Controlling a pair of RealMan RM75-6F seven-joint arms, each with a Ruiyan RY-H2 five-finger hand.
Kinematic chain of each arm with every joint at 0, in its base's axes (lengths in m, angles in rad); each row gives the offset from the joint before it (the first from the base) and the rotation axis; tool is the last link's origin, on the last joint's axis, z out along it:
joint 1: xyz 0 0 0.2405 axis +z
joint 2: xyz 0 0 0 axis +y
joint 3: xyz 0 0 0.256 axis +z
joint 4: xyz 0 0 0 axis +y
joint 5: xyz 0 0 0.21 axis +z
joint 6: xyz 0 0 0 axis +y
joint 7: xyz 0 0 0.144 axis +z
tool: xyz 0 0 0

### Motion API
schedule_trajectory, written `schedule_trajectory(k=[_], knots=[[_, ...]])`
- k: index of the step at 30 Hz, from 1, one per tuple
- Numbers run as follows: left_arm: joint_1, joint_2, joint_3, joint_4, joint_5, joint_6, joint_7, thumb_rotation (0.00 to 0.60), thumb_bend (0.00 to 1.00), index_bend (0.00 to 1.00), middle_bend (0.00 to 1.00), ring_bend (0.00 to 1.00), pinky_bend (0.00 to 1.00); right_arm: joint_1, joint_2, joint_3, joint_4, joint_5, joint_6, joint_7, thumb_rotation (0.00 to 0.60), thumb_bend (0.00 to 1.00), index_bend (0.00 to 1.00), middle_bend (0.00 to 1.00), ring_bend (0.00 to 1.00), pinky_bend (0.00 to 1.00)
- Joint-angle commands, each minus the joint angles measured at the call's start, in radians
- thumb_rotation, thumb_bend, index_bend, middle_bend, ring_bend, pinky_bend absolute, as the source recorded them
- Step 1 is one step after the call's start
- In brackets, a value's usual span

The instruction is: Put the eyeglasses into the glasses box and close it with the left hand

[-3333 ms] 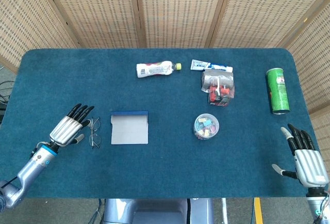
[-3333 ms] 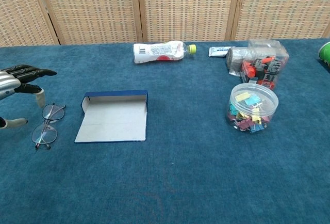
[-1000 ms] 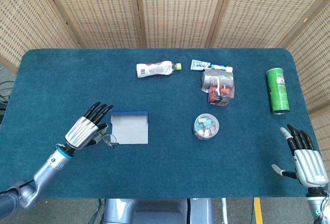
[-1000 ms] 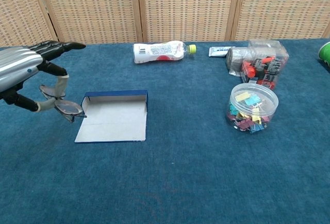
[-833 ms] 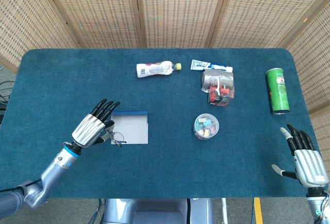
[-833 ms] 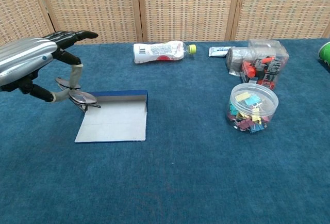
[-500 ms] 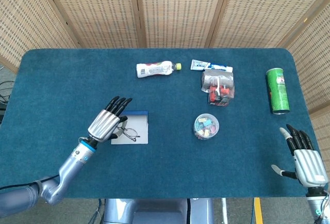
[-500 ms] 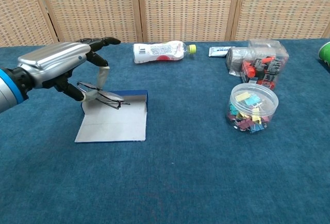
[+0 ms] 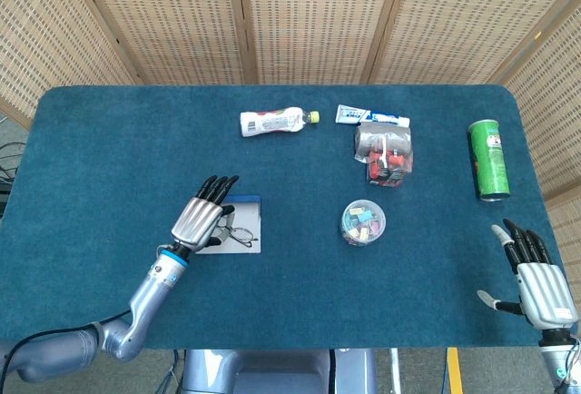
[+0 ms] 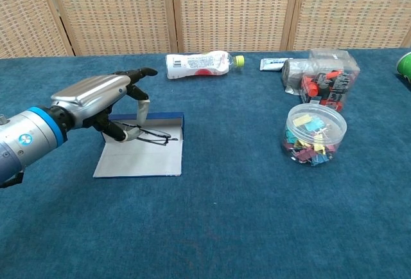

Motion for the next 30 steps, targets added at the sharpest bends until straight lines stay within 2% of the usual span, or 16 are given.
schedule_trajectory(k=[1,22,30], knots=[[-0.005,-0.027,-0.013,0.029,-0.016,-0.004,-0.006,0.6,0.45,0.63,0.0,0.0,0.0,0.0,0.001,0.0,0.0,0.001,-0.001,0.002,0.6,0.0,0.0,0.0,0.0,0.0],[-0.036,-0.144,-0.063,0.229,-0.099,-0.035,0.033,0.6,0.44,0.63,0.0,0.0,0.0,0.002,0.005,-0.002,-0.003,0.001,-0.006,0.009,0.6,0.0,0.0,0.0,0.0,0.0],[-0.045,-0.171,-0.079,0.268,-0.124,-0.041,0.06,0.6,0.44,0.63,0.0,0.0,0.0,0.004,0.006,-0.002,-0.004,0.002,-0.01,0.014,0.6,0.0,0.0,0.0,0.0,0.0]])
